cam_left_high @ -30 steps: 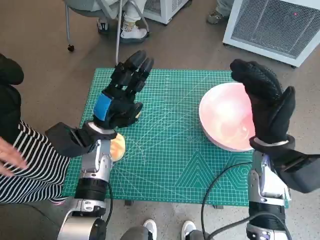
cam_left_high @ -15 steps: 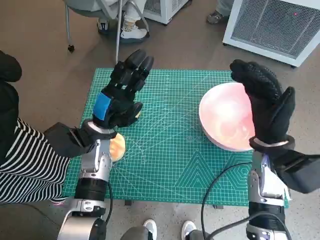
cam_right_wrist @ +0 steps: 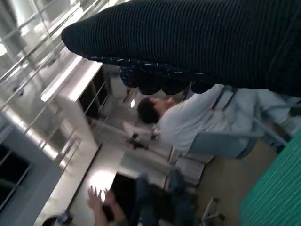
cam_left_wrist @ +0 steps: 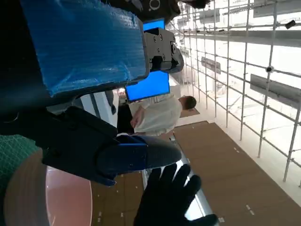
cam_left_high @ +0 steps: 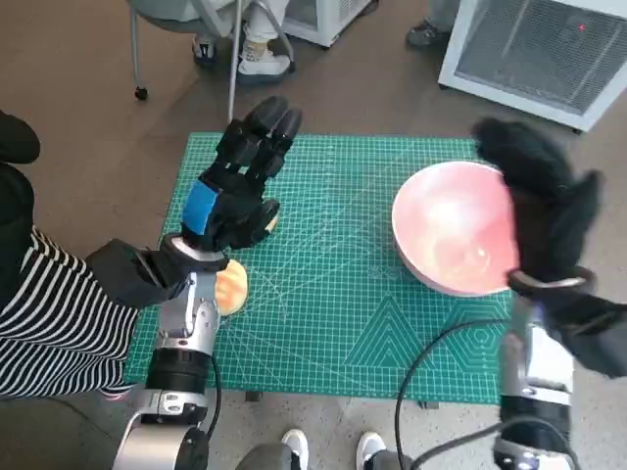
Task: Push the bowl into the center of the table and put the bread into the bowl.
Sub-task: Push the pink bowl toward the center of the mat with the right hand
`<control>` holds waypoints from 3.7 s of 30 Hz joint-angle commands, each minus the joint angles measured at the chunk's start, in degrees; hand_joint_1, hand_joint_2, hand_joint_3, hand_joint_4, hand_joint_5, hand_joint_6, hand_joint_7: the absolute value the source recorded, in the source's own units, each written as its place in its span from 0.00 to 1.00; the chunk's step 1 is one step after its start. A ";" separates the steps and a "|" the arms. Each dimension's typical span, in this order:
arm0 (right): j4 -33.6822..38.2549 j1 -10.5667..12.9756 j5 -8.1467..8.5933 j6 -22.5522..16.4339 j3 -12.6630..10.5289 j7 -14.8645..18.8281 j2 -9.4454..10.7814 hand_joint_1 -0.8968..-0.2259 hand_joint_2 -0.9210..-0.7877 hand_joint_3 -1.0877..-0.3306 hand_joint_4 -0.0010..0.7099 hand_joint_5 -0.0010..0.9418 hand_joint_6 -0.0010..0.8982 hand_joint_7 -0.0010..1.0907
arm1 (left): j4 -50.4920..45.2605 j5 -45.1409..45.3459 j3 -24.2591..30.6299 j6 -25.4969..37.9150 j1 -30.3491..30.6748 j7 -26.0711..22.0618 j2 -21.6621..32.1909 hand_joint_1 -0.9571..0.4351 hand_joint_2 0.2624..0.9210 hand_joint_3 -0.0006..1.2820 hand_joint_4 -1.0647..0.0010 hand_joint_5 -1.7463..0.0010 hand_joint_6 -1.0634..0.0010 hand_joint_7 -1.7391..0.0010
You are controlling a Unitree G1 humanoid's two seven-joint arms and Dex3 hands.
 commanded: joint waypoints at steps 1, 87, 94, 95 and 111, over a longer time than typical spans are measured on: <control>6.32 -0.99 -1.14 -1.43 -3.30 -2.84 -2.31 0.33 0.00 0.38 0.25 0.00 0.13 0.33 | -0.27 -0.42 0.20 0.15 0.65 -0.19 0.35 0.20 1.00 0.32 0.94 1.00 1.00 0.75; 53.76 -18.76 -3.65 9.17 -7.84 -7.98 8.08 0.47 0.00 0.22 0.19 0.01 0.15 0.16 | 0.45 0.15 2.11 -2.30 3.62 1.30 2.32 0.19 1.00 0.29 0.92 1.00 0.95 0.80; 53.91 -18.94 -5.04 9.80 -5.98 -8.16 8.02 0.45 0.00 0.26 0.19 0.00 0.15 0.15 | 0.12 0.16 1.89 -2.04 3.60 1.74 1.94 0.19 1.00 0.29 0.92 1.00 0.94 0.80; 53.83 -18.94 -5.28 9.86 -5.82 -8.12 7.81 0.45 0.00 0.26 0.19 0.00 0.15 0.15 | 0.12 0.16 1.84 -2.03 3.60 1.81 1.86 0.19 1.00 0.29 0.92 1.00 0.94 0.80; 49.61 -17.03 -4.66 5.45 -6.21 -6.49 2.03 0.44 0.00 0.25 0.20 0.00 0.18 0.14 | 0.06 -0.07 1.25 -1.49 3.29 1.61 1.07 0.19 1.00 0.29 0.92 1.00 0.94 0.81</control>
